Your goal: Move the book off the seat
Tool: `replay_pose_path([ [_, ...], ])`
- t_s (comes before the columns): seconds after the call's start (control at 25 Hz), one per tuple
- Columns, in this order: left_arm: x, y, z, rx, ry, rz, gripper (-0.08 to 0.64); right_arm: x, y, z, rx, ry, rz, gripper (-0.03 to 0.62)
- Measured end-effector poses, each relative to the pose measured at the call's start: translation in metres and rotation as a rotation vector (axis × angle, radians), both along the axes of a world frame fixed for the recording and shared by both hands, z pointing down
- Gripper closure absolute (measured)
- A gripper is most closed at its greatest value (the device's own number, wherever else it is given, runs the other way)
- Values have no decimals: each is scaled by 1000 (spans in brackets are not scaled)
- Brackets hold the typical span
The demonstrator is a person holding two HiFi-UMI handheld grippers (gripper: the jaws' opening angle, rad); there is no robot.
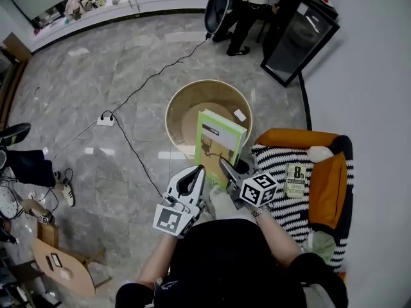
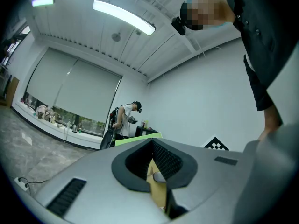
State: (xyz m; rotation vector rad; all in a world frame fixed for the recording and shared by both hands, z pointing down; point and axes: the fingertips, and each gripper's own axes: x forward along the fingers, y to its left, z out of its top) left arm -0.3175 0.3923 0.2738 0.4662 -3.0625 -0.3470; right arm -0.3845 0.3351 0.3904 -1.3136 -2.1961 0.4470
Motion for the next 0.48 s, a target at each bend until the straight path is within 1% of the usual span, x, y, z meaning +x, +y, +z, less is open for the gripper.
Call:
replay_pose_path([
  [0.16,-25,15,1,1,2,-32,549,-25,19,4,-1,7,-34,457],
  [0.28,-46,19,2,-14,-2,-46,549,-48,28,8,-2,11,-57,457],
  [0.48,-77,25,10,-42,23,-80,549,-90,38,11,-16,22,-84,457],
])
